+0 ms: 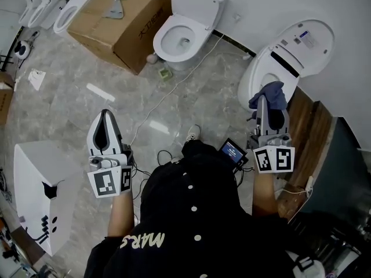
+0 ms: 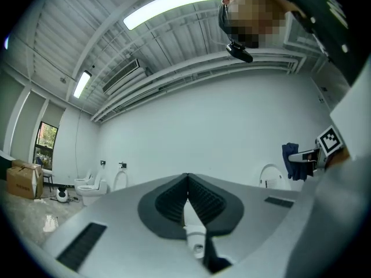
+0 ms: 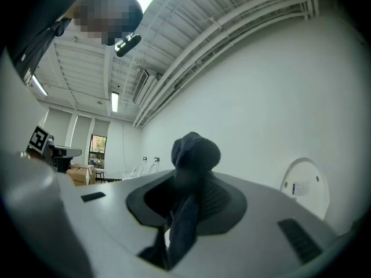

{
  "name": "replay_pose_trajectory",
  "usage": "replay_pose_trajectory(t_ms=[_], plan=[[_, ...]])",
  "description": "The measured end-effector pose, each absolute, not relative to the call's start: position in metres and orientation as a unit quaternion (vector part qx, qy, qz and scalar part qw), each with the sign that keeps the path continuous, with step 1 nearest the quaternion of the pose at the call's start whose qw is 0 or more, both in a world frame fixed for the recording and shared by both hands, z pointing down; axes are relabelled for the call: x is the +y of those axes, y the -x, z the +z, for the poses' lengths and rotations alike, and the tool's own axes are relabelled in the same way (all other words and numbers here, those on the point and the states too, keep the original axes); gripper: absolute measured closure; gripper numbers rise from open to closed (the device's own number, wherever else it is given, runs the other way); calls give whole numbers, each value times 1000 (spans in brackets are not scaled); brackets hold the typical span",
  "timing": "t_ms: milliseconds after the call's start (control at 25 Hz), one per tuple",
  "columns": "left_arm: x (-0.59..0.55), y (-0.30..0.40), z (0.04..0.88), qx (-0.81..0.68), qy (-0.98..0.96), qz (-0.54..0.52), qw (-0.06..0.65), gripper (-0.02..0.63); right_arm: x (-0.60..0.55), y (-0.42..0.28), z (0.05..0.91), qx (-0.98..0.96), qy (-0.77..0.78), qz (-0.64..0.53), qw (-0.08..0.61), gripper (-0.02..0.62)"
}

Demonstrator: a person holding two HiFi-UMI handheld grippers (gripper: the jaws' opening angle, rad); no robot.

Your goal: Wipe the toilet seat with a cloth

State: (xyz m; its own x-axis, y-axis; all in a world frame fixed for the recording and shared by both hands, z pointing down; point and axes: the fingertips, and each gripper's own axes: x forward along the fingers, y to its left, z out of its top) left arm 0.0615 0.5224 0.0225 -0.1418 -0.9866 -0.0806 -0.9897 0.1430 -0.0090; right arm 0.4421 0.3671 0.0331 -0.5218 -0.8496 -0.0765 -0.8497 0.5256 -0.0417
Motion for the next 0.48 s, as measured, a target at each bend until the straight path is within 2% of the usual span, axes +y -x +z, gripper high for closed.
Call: replay_pose_trajectory(t_ms=[480], plan=[[446,-62,24,782,622,9,20,597,264,-424,48,890,455,-22,33,508]])
